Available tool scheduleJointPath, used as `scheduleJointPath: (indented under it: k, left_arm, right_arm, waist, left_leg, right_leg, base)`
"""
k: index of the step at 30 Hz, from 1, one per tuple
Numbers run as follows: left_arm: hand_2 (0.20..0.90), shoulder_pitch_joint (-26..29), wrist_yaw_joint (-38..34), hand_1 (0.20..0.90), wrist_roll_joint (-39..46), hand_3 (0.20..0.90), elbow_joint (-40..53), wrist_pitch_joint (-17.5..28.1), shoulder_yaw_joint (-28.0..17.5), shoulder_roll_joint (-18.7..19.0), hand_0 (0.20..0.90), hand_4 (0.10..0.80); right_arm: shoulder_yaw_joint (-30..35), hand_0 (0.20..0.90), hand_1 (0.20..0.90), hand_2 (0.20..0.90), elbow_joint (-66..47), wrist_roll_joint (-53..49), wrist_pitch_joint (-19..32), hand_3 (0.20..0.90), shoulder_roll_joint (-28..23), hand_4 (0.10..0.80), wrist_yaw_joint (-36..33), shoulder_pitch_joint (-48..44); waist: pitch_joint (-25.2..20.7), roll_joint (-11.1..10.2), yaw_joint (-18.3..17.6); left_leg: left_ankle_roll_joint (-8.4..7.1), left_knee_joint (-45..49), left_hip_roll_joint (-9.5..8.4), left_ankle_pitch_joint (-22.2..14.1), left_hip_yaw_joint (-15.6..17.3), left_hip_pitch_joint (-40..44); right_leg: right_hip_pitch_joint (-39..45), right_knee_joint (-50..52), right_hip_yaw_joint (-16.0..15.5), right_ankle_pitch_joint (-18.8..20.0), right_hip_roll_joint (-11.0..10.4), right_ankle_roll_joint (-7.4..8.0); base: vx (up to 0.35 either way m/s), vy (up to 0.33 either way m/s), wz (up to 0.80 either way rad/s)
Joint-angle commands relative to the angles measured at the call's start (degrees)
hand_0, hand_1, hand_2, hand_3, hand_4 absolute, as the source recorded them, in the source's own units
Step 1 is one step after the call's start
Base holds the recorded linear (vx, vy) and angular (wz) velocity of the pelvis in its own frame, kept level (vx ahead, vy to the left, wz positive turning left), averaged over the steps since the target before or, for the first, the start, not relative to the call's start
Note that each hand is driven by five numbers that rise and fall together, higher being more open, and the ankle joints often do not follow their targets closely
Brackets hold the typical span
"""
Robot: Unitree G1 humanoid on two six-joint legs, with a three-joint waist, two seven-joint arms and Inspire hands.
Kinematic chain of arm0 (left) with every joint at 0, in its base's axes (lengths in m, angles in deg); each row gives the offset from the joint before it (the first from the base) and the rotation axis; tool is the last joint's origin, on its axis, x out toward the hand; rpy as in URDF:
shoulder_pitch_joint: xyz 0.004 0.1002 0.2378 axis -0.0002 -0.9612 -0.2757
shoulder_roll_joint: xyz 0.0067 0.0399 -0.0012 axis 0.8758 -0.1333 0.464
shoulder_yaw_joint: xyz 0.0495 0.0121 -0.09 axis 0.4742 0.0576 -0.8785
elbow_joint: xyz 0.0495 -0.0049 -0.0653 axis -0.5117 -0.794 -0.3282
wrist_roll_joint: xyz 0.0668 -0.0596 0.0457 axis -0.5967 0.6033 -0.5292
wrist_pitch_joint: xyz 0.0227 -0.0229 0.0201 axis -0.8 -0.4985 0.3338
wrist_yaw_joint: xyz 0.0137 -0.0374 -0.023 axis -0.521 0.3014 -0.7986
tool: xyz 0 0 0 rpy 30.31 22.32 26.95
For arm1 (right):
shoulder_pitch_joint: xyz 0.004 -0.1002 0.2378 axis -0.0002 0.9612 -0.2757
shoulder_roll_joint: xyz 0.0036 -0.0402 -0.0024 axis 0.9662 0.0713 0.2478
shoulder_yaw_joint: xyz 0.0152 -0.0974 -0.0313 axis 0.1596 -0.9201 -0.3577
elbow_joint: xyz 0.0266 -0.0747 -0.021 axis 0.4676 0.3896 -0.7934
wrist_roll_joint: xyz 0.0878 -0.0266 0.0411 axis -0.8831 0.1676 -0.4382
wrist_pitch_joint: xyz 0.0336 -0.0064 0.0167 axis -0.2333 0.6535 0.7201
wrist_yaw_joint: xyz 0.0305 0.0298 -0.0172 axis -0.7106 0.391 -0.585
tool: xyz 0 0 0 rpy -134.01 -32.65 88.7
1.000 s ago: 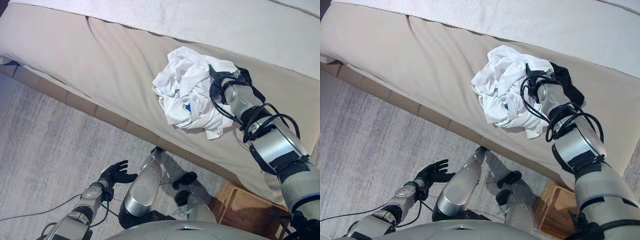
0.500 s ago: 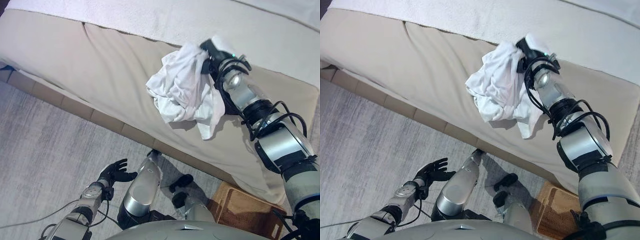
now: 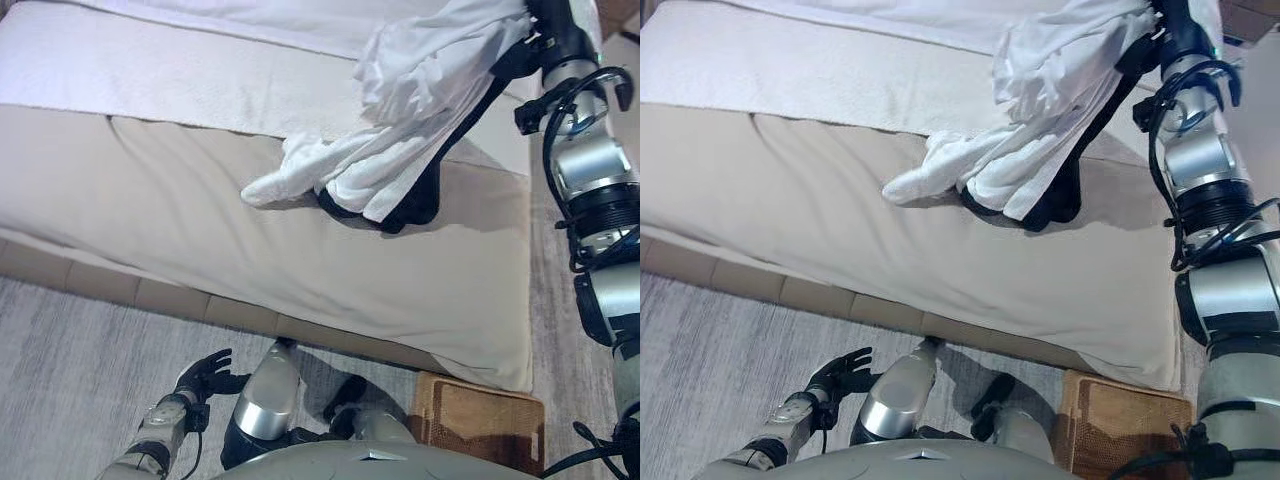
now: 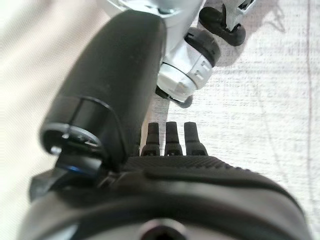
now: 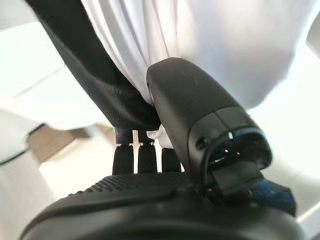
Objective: Pick up the clothes from the bed and place them into the basket
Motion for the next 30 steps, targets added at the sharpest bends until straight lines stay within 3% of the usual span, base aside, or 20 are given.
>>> scheduleJointPath:
  k: [1,4,11,12,13,18,24,27,30]
  left_arm:
    - [0.900,-5.24,0.34,0.900,-2.44,0.900,-3.72,-1.00,2.25,1.19,0.900,0.800]
    - [0.900,-5.60,0.64,0.900,-4.00,0.900,-3.63,-1.90,2.15,0.64,0.900,0.800]
    - [0.900,-4.62,0.29,0.900,-4.17,0.900,-2.72,-2.84,4.38,0.20,0.900,0.800]
    - [0.900,-3.98,0.38,0.900,-4.01,0.900,-2.60,-2.85,4.68,0.44,0.900,0.800]
    - [0.900,-2.65,0.47,0.900,-3.63,0.900,-2.24,-2.68,5.43,1.04,0.900,0.800]
    - [0.900,1.69,-0.18,0.900,-1.57,0.900,-0.61,-2.48,6.58,3.31,0.900,0.800]
    - [0.900,2.22,-1.19,0.900,-1.53,0.900,1.95,-3.59,5.98,4.93,0.900,0.800]
    - [0.900,1.29,-1.34,0.900,-1.92,0.900,2.76,-3.91,5.49,5.34,0.900,0.800]
    - [0.900,0.43,-1.14,0.900,-1.32,0.900,2.90,-3.28,5.41,5.71,0.900,0.800]
  right_arm:
    - [1.04,0.300,0.300,0.300,-6.78,-1.00,4.53,0.200,-4.46,0.100,-4.14,-0.96]
    - [-0.11,0.300,0.300,0.300,-6.39,0.14,3.57,0.200,-3.88,0.100,2.49,1.33]
    - [-5.57,0.300,0.300,0.300,-1.31,6.81,3.33,0.200,0.44,0.100,10.72,2.71]
    - [-6.90,0.472,0.472,0.472,-0.15,7.59,3.25,0.400,1.09,0.300,10.75,2.06]
    - [-10.04,0.900,0.900,0.900,2.07,7.93,0.57,0.900,2.21,0.800,12.85,0.58]
    - [-18.20,0.900,0.900,0.900,7.74,9.10,-3.90,0.900,3.96,0.800,19.23,-3.32]
    - [-21.59,0.900,0.900,0.900,9.76,7.67,-5.75,0.900,1.27,0.800,29.55,-5.55]
    - [-20.53,0.900,0.900,0.900,9.89,4.87,-5.58,0.900,-0.81,0.800,30.12,-6.00]
    - [-18.42,0.900,0.900,0.900,8.04,0.20,-5.70,0.900,-1.94,0.800,25.85,-6.64]
  waist:
    - [-14.99,-0.35,-0.99]
    - [-15.54,-0.46,-1.11]
    - [-13.05,-0.72,0.87]
    - [-12.53,-0.92,1.12]
    - [-10.76,-1.31,2.08]
    - [-5.50,-2.96,4.09]
    - [-3.56,-4.60,4.73]
    - [-3.92,-5.14,4.60]
    - [-4.05,-5.24,4.04]
  left_leg:
    - [3.24,-6.03,0.29,-3.41,4.80,5.73]
    - [2.95,-6.00,0.45,-3.66,5.46,6.51]
    - [2.18,-5.03,0.81,-3.29,5.04,4.82]
    - [2.18,-4.68,0.78,-3.11,4.82,3.80]
    - [2.03,-4.24,0.87,-3.08,4.58,2.35]
    - [2.08,-4.08,1.32,-2.07,3.71,-2.33]
    - [1.72,-5.36,2.14,-0.88,3.54,-3.45]
    - [1.56,-5.55,2.21,-0.94,3.57,-3.03]
    - [1.50,-5.55,2.29,-1.12,4.07,-2.45]
  right_leg:
    - [1.29,4.45,4.36,0.32,2.13,-0.47]
    - [2.18,3.24,4.26,-0.26,2.47,-1.16]
    - [1.93,1.83,2.96,-1.18,3.02,-2.34]
    - [1.33,1.59,2.65,-0.84,3.02,-2.34]
    - [0.37,1.21,2.45,-0.52,3.17,-2.45]
    - [-3.12,-0.10,1.77,1.09,4.01,-2.44]
    - [-3.79,-0.89,0.94,1.48,4.72,-2.50]
    - [-3.56,-0.67,0.70,1.31,4.59,-2.44]
    - [-3.53,-0.22,1.03,1.37,4.32,-2.31]
  base:
    - [0.033,-0.013,-0.21]
    - [0.028,-0.005,-0.18]
    - [-0.018,0.001,-0.03]
    - [-0.220,-0.078,0.00]
    - [-0.267,-0.103,0.00]
    - [-0.236,-0.128,0.06]
    - [-0.058,-0.032,0.05]
    - [0.041,0.024,-0.01]
    - [0.034,0.052,-0.01]
